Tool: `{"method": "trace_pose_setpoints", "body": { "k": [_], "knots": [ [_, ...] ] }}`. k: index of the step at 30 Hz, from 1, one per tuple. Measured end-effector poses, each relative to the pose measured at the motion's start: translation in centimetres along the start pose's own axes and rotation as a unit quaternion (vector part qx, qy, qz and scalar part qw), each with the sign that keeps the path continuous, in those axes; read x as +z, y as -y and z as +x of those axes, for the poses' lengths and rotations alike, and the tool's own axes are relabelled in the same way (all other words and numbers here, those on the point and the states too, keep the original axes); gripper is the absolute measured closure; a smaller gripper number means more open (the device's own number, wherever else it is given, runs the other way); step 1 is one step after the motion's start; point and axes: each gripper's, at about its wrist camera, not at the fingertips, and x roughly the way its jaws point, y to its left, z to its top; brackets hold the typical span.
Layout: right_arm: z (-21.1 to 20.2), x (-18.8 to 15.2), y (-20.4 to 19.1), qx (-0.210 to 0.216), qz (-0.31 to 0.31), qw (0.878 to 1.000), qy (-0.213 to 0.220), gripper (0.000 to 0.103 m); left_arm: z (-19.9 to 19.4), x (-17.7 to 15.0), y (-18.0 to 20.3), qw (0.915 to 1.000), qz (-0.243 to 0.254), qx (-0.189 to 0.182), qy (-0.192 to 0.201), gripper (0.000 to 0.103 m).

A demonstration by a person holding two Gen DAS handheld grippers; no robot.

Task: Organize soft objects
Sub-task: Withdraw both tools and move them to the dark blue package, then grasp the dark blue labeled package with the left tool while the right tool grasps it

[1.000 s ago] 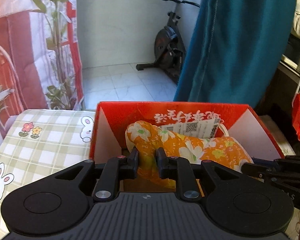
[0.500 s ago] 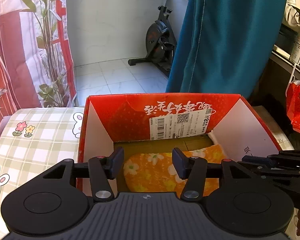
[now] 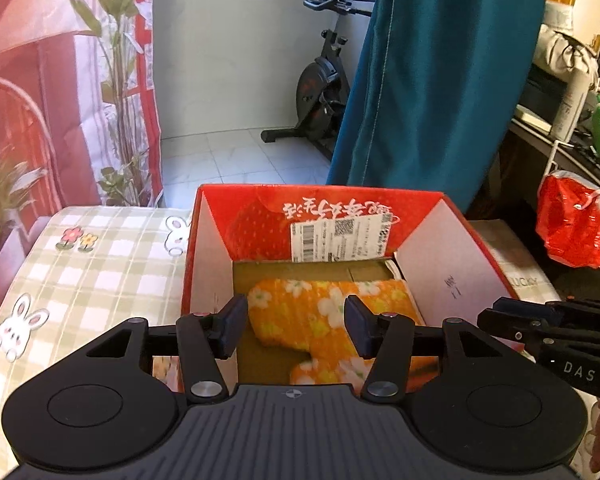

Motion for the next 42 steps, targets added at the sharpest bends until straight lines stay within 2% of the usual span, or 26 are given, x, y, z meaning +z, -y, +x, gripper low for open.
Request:
{"method": "trace_pose_setpoints", "body": {
  "k": [5,10,15,24,42],
  "knots": [
    [-2.7,-2.0,-1.2,0.014,-0.005,1.0,0.005,0.082,-2.8,-2.3,0.5,0.9998,-0.018,-0.008,0.004,0.047],
    [-4.1,-4.4,-2.2,0.025,-0.001,1.0,-0.008,0.075,-4.2,-4.7,1.1,0.9994,-0.031,-0.017,-0.003,0.047],
    [-4.8,-6.7,-2.7,0.025,-0.005,0.999,-0.02,0.061,-4.6,-7.0,1.1,0.9984,-0.049,-0.024,-0.017,0.047],
    [-4.1,-9.5,-3.3,0.026,-0.011,0.998,-0.049,0.05,-3.6,-9.8,0.3,0.9947,-0.083,-0.036,-0.049,0.047],
    [-4.3,-10.3,-3.5,0.05,-0.015,0.996,-0.067,0.049,-2.3,-12.1,0.6,0.9906,-0.092,-0.058,-0.083,0.047]
  ]
}}
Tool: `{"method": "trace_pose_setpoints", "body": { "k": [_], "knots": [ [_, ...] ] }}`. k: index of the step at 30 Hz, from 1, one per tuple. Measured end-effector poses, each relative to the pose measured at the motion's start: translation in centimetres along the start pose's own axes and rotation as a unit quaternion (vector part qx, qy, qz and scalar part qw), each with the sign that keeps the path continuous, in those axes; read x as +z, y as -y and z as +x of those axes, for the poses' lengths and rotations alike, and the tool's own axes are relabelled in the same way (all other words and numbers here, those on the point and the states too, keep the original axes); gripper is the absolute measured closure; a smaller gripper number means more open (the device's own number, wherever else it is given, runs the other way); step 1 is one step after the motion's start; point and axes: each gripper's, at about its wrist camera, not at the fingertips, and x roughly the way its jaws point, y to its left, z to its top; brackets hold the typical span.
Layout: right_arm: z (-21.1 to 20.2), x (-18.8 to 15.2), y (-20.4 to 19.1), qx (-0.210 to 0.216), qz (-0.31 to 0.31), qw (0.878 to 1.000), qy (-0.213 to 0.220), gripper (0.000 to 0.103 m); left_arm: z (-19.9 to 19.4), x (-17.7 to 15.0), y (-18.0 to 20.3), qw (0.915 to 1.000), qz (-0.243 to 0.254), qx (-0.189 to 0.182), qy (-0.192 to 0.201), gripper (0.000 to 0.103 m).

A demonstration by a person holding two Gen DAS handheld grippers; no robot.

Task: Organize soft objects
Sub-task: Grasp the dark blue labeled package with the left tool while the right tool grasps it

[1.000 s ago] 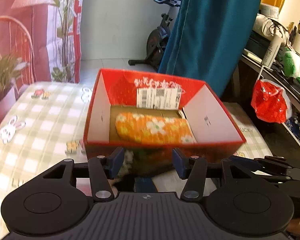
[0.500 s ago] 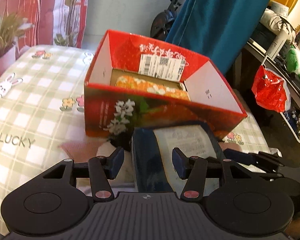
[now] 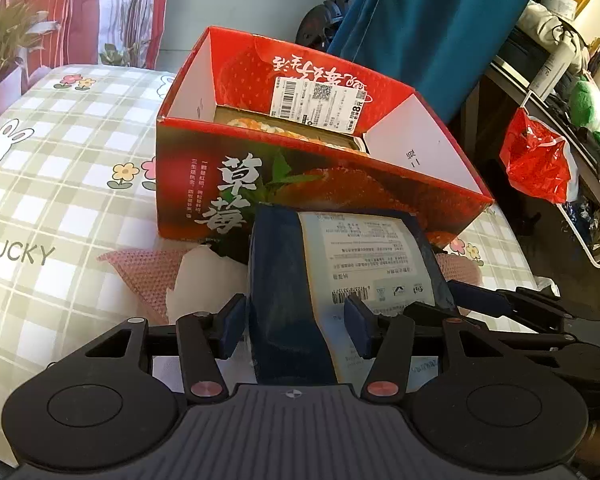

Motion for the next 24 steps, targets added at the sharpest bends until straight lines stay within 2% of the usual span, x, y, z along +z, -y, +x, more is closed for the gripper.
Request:
{"method": "trace_pose_setpoints", "body": {
  "k": [4,6,11,16,20,24],
  "knots": [
    [0.1,-0.1,-0.2,0.004,0.0,1.0,-0.005,0.047,-0.1,0.1,-0.1,1.0,-0.001,0.001,0.004,0.05],
    [0.2,-0.1,-0.2,0.003,0.0,1.0,-0.009,0.044,-0.1,0.1,-0.2,1.0,-0.002,0.001,0.005,0.053],
    [0.4,-0.3,0.0,0.007,0.007,1.0,-0.015,0.044,-0.3,0.0,-0.1,1.0,0.0,0.0,0.005,0.061],
    [0.3,-0.2,-0.5,0.017,-0.003,1.0,-0.018,0.055,-0.5,0.2,0.4,0.9997,0.017,0.009,0.013,0.067],
    [0.1,0.0,-0.6,0.024,-0.006,1.0,-0.016,0.066,-0.9,0.3,0.5,0.9995,0.023,0.013,0.018,0.067],
    [-0.2,0.2,-0.7,0.026,-0.012,1.0,-0.01,0.07,-1.5,0.4,0.7,0.999,0.033,0.016,0.027,0.067]
  ]
}}
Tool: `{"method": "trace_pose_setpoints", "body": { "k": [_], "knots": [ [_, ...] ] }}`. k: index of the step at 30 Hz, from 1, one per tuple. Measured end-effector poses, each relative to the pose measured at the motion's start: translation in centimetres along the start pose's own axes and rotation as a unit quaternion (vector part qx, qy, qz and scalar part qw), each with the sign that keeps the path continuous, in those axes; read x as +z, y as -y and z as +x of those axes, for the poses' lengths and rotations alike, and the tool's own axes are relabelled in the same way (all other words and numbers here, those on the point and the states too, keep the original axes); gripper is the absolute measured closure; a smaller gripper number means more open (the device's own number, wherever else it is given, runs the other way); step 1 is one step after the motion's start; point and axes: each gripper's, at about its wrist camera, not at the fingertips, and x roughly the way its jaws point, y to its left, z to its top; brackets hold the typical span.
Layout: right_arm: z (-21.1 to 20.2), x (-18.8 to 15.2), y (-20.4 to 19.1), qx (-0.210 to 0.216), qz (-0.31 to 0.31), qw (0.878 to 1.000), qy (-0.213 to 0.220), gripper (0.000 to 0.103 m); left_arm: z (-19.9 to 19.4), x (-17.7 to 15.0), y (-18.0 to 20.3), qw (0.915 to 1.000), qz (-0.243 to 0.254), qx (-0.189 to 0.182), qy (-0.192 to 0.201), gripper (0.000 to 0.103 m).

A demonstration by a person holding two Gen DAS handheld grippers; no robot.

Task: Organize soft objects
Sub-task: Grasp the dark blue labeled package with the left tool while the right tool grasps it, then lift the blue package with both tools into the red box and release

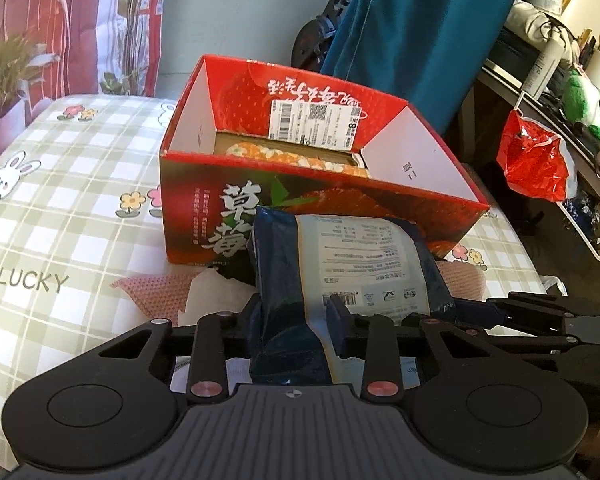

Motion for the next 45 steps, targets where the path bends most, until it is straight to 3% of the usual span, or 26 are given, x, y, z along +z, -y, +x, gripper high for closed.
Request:
{"method": "trace_pose_setpoints", "body": {
  "k": [17,27,34,39,45],
  "knots": [
    [-3.0,2.0,-1.1,-0.003,-0.042,0.997,0.062,0.072,-3.2,2.3,1.5,0.9978,0.032,-0.017,0.055,0.067],
    [-4.1,4.7,-0.6,-0.003,-0.055,0.994,0.091,0.073,-3.2,6.2,2.2,0.9957,0.054,-0.035,0.066,0.067],
    [-3.7,8.1,0.0,-0.025,-0.091,0.99,0.102,0.074,-1.5,10.7,1.5,0.9952,0.025,-0.067,0.066,0.067],
    [-2.0,11.3,1.1,-0.038,-0.107,0.988,0.106,0.077,0.8,13.8,1.4,0.9944,0.025,-0.068,0.076,0.067],
    [1.9,14.2,3.0,-0.055,-0.11,0.988,0.094,0.077,5.1,16.5,0.9,0.996,0.029,-0.058,0.062,0.067]
  ]
}}
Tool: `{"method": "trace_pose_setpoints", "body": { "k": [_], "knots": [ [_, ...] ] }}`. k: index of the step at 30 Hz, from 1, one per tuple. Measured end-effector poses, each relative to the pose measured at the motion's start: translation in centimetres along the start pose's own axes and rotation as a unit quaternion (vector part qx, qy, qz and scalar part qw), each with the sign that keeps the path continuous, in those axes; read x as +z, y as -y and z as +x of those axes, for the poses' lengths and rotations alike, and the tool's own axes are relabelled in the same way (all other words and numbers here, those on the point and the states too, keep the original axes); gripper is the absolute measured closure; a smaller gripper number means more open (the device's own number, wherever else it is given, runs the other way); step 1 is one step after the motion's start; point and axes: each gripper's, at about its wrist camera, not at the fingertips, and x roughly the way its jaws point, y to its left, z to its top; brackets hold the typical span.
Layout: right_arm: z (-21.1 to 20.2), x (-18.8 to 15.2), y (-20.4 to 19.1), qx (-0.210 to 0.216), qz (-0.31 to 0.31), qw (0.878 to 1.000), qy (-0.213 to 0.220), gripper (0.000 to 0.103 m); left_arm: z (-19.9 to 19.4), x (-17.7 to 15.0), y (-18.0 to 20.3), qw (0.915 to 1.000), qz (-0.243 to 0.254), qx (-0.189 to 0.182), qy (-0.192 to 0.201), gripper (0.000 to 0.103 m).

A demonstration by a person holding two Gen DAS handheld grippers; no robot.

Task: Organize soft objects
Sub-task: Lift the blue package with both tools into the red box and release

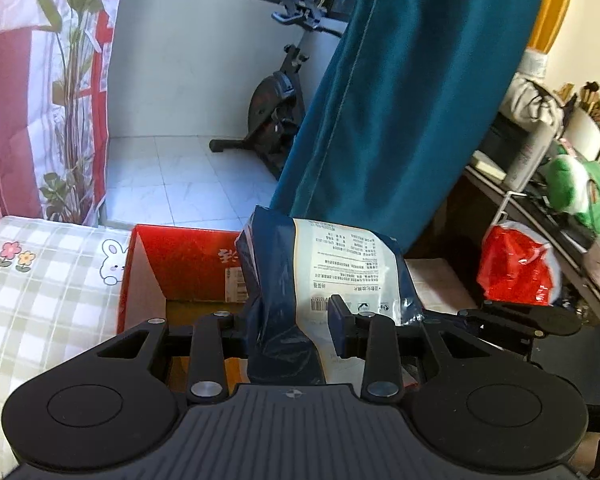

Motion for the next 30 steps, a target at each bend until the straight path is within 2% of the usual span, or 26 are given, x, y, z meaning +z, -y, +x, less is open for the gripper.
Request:
{"method": "trace_pose_setpoints", "body": {
  "k": [10,18,20,23,26,27,30],
  "knots": [
    [8.4,0.7,2.6,-0.011,0.003,0.997,-0.078,0.077,7.9,0.9,-2.5,0.9974,-0.009,0.02,-0.068,0.067],
    [12.1,0.0,3.6,-0.022,0.019,0.989,-0.145,0.077,10.9,0.7,-2.6,0.9926,0.006,0.03,-0.117,0.067],
    [12.6,-0.3,3.6,-0.029,0.02,0.987,-0.158,0.076,11.5,0.6,-2.6,0.9912,0.013,0.039,-0.125,0.064],
    [12.6,-0.6,3.7,-0.04,0.02,0.985,-0.164,0.076,11.4,0.5,-2.8,0.9898,0.02,0.054,-0.13,0.06],
    [12.0,-0.6,3.5,-0.044,0.021,0.986,-0.158,0.072,10.4,0.4,-2.3,0.9901,0.032,0.064,-0.121,0.046],
    [11.7,-0.7,3.5,-0.046,0.022,0.987,-0.155,0.068,10.0,0.5,-2.2,0.9904,0.034,0.068,-0.116,0.046],
    [10.8,-0.6,3.6,-0.049,0.026,0.988,-0.145,0.068,8.6,0.5,-1.8,0.992,0.034,0.062,-0.104,0.046]
  ]
}}
